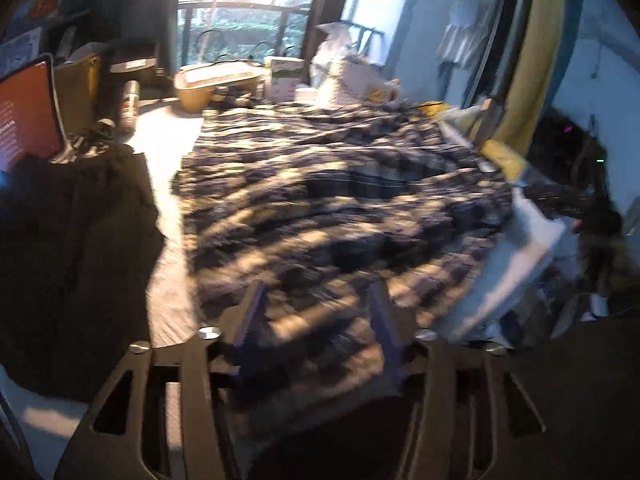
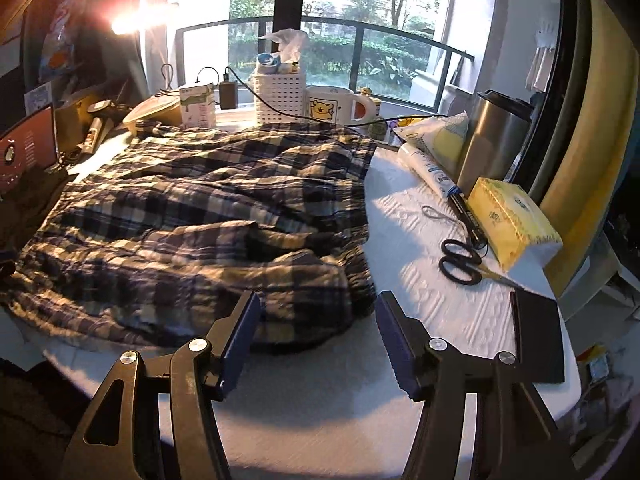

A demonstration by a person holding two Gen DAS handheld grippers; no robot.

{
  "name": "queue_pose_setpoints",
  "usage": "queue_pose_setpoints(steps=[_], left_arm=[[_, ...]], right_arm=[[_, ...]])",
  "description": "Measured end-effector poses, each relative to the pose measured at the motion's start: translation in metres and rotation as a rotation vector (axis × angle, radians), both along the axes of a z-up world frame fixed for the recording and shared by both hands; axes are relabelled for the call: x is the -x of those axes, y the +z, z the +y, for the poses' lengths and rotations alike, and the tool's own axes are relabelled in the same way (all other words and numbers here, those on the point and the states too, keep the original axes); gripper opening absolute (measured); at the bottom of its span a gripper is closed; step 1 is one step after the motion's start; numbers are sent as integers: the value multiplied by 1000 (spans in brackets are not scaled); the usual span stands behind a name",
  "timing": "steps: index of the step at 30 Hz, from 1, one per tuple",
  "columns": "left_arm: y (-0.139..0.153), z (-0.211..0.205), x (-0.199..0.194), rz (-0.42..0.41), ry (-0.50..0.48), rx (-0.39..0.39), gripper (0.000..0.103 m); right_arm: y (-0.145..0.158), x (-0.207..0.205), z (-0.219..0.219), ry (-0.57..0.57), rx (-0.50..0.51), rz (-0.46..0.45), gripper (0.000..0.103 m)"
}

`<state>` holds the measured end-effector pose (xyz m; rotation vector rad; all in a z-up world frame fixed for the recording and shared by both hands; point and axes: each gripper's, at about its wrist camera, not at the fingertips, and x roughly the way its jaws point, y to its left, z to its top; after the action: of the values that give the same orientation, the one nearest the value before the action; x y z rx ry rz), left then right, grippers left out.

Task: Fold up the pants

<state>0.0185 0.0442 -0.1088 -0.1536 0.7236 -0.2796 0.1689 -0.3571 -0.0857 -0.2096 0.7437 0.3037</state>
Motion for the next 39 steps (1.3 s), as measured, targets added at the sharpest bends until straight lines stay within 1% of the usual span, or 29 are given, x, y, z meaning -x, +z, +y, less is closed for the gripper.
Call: queue_pose_setpoints(steps=[3,5,8,11,13,14,15,16,18,19,21,24,26,27,28,29,30,31,33,35,39], left_arm=[[-3,-9,6,-2,-46,44,61],[-7,-13,7,10,-49,42,61],[-14,-20,7,16,-42,-34,61],[-23,-21,7,27,-54,-42,61],[-31,-24,8,36,-57,-74,61],[-31,-27,10,12,-65,-100,62],[-33,-31,11,12,-78,-133,65],[-33,-34,12,7,-86,-150,68],[-33,-36,10,12,-87,-145,73],[-33,-37,9,13,-88,-143,74],[-34,-39,8,11,-95,-169,74],[-37,-44,5,-7,-83,-244,75],[-37,-42,2,-4,-65,-234,70],[-36,-40,0,-6,-53,-227,50],[-34,-37,-1,-6,-38,-209,17],[-33,-30,-6,8,-4,-185,8],[-33,-25,-9,17,10,-157,4],[-33,-21,-10,21,17,-134,2],[-30,-17,-12,9,33,-119,1],[-22,-16,-11,-15,31,-102,1],[-5,-10,-8,-43,25,-62,1]], right_arm=[[2,7,1,4,-11,-3,62],[1,9,1,2,-14,-1,63],[0,10,-2,-5,-14,6,63],[-4,11,-8,-16,-12,11,64],[-7,11,-11,-23,-12,19,64],[-9,10,-13,-30,-13,25,64],[-11,9,-15,-37,-17,31,64],[-13,8,-16,-41,-19,35,64],[-17,8,-17,-42,-23,43,64],[-19,7,-17,-42,-25,47,64],[-22,7,-16,-38,-28,56,64],[-26,7,-16,-34,-29,62,64],[-28,6,-18,-41,-22,63,64],[-30,6,-19,-47,-15,64,64],[-32,5,-20,-53,-8,65,64],[-34,5,-22,-59,0,67,64],[-37,5,-23,-65,7,71,64],[-40,4,-24,-71,14,76,64],[-44,4,-22,-73,41,70,64],[-48,5,-17,-52,80,33,64],[-56,0,-2,-3,113,-24,64]])
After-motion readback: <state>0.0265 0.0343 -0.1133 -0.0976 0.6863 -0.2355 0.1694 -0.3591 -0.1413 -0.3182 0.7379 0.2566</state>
